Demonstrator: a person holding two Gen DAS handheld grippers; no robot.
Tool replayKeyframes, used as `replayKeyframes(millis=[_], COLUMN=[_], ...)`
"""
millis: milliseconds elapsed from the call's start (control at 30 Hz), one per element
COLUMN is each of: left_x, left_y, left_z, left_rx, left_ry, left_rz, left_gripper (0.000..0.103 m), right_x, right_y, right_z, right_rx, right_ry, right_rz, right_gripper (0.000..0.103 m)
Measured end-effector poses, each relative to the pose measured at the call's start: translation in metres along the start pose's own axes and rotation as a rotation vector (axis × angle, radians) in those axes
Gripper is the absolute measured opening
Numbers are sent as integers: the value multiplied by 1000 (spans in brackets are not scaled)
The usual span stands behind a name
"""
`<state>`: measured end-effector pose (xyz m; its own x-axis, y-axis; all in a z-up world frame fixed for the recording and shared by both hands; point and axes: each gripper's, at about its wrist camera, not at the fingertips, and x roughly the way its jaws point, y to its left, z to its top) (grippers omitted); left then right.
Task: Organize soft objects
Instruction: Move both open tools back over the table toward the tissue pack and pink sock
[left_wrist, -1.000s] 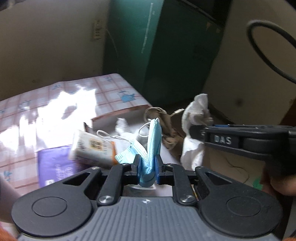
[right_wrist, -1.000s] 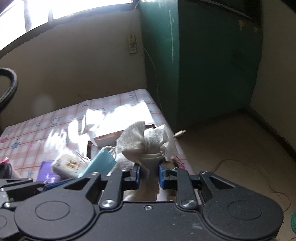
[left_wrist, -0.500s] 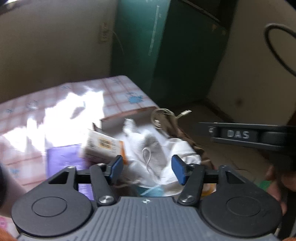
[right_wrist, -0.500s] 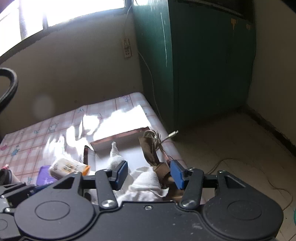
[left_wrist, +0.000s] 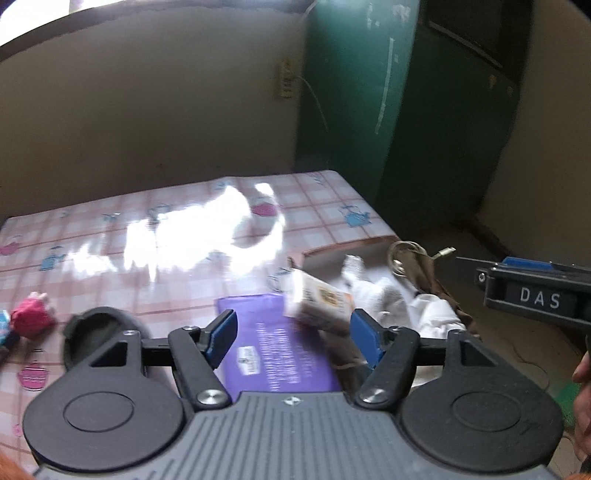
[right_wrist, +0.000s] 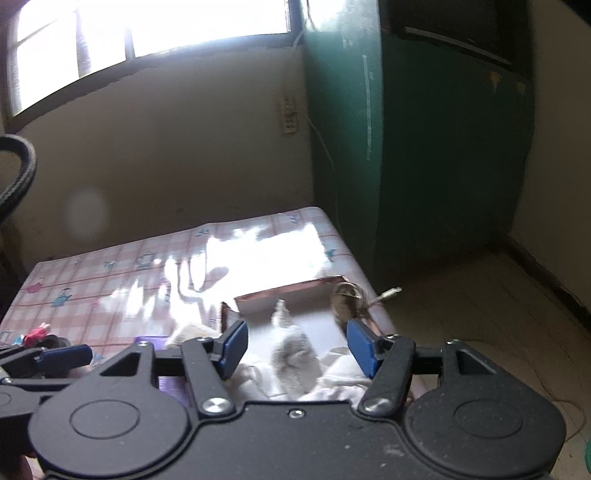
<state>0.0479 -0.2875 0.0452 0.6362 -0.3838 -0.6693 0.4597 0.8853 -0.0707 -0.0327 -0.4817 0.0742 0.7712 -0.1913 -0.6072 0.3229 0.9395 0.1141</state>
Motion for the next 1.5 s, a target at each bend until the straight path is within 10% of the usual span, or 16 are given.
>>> replayKeyframes(millis=[1500], left_x=[-72], left_y=[226], left_z=[-34], left_rx=[-307], left_ry=[-40], left_rz=[264], left_gripper=[70], right_x=[32], right_y=[282], right_z=[-16], right_rx=[-263], right_ry=[90], right_rz=[309], right_gripper=[75])
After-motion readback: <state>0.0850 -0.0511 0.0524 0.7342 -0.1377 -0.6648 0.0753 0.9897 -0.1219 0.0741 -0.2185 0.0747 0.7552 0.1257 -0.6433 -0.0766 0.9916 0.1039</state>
